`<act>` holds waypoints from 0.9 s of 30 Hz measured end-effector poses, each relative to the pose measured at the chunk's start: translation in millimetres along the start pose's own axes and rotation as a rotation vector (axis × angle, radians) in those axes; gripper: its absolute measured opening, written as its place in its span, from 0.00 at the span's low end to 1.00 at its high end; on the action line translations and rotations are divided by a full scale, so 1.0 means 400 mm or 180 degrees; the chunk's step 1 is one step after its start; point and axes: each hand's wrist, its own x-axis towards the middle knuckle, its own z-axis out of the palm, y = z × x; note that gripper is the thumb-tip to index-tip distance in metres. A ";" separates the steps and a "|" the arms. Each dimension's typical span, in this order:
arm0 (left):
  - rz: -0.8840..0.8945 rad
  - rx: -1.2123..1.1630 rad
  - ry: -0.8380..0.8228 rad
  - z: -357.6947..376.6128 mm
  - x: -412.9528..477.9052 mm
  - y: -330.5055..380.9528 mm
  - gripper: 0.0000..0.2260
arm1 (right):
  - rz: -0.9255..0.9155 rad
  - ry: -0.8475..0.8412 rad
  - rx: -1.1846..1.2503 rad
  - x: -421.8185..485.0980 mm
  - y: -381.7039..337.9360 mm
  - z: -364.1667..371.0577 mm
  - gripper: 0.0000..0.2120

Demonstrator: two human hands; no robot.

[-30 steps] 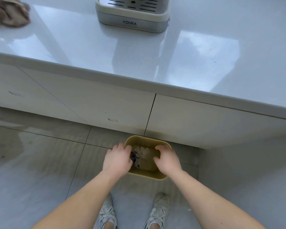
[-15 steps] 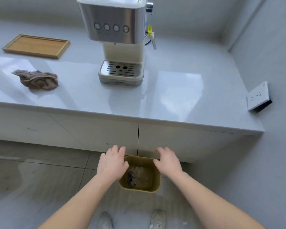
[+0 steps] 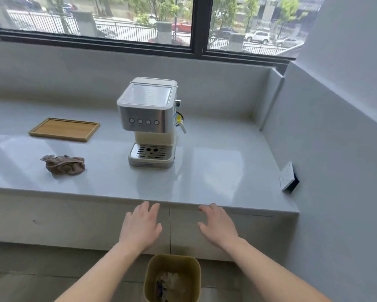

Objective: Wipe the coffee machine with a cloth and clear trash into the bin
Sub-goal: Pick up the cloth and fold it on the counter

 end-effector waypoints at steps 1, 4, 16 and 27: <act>0.0006 0.0013 0.0053 -0.019 0.002 0.002 0.26 | -0.0056 0.0044 -0.0027 0.003 -0.009 -0.019 0.23; 0.0010 0.0051 0.0194 -0.072 0.010 0.001 0.25 | -0.0190 0.0148 -0.0073 0.020 -0.036 -0.068 0.23; -0.0274 0.0402 0.0623 -0.242 0.020 -0.048 0.26 | -0.0501 0.0235 -0.0388 0.100 -0.158 -0.212 0.24; -0.0591 0.0377 0.0824 -0.334 -0.034 -0.249 0.27 | -0.0874 0.0243 -0.0542 0.155 -0.380 -0.200 0.24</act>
